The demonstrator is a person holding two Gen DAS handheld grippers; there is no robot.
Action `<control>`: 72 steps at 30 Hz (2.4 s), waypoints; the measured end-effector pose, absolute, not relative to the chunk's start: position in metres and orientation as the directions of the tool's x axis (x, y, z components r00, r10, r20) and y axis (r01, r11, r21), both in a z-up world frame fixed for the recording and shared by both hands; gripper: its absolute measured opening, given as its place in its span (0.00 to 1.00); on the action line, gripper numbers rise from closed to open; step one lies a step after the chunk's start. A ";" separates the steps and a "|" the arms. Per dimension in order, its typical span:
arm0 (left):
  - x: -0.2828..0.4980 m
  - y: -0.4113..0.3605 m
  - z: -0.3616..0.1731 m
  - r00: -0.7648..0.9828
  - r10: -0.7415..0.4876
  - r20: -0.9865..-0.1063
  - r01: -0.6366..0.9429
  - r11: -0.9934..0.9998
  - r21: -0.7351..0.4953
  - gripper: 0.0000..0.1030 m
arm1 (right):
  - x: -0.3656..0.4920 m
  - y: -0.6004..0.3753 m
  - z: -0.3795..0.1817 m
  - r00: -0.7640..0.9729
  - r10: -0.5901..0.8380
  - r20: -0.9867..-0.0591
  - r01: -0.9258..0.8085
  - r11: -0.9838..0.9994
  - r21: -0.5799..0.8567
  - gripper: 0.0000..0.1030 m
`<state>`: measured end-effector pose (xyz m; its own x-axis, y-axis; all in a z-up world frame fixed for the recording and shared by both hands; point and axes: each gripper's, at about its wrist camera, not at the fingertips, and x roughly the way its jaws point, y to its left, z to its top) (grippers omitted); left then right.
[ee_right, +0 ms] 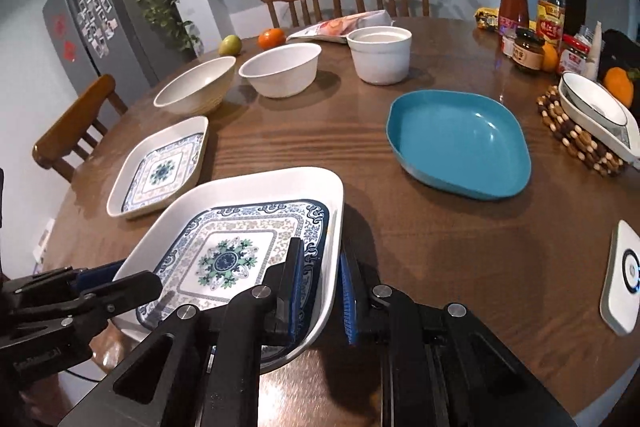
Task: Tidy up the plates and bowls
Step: 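Lift the plate with both grippers and carry it over the smaller plate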
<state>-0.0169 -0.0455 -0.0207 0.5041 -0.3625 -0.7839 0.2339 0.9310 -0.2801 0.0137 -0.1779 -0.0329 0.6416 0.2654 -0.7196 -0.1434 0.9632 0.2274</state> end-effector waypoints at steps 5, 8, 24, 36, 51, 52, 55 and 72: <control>-0.023 -0.045 -0.029 0.483 -0.360 -0.798 0.236 0.931 -0.278 0.30 | 0.006 -0.175 -0.036 0.641 0.261 -0.722 -0.136 0.964 0.227 0.19; -0.028 -0.046 -0.031 0.481 -0.357 -0.801 0.242 0.932 -0.270 0.30 | 0.005 -0.174 -0.040 0.636 0.260 -0.727 -0.131 0.964 0.230 0.19; -0.025 -0.041 -0.041 0.439 -0.370 -0.819 0.242 0.926 -0.290 0.37 | 0.005 -0.170 -0.050 0.616 0.238 -0.751 -0.111 0.970 0.217 0.20; -0.016 0.001 -0.007 0.574 -0.340 -0.745 0.149 0.938 -0.313 0.71 | 0.021 -0.173 -0.011 0.685 0.317 -0.656 -0.154 0.943 0.296 0.78; 0.037 0.063 0.014 0.654 -0.204 -0.728 -0.057 0.947 -0.317 0.85 | 0.105 -0.093 0.024 0.572 0.542 -0.615 -0.356 0.840 0.410 0.91; 0.042 0.065 0.013 0.649 -0.200 -0.734 -0.068 0.946 -0.317 0.85 | 0.113 -0.087 0.022 0.557 0.550 -0.622 -0.358 0.835 0.417 0.91; 0.056 0.075 0.010 0.637 -0.198 -0.745 -0.090 0.941 -0.327 0.85 | 0.130 -0.073 0.014 0.542 0.519 -0.661 -0.337 0.855 0.395 0.91; 0.090 0.095 -0.019 0.552 -0.201 -0.809 -0.144 0.933 -0.330 0.85 | 0.176 -0.050 -0.025 0.436 0.502 -0.747 -0.253 0.865 0.434 0.91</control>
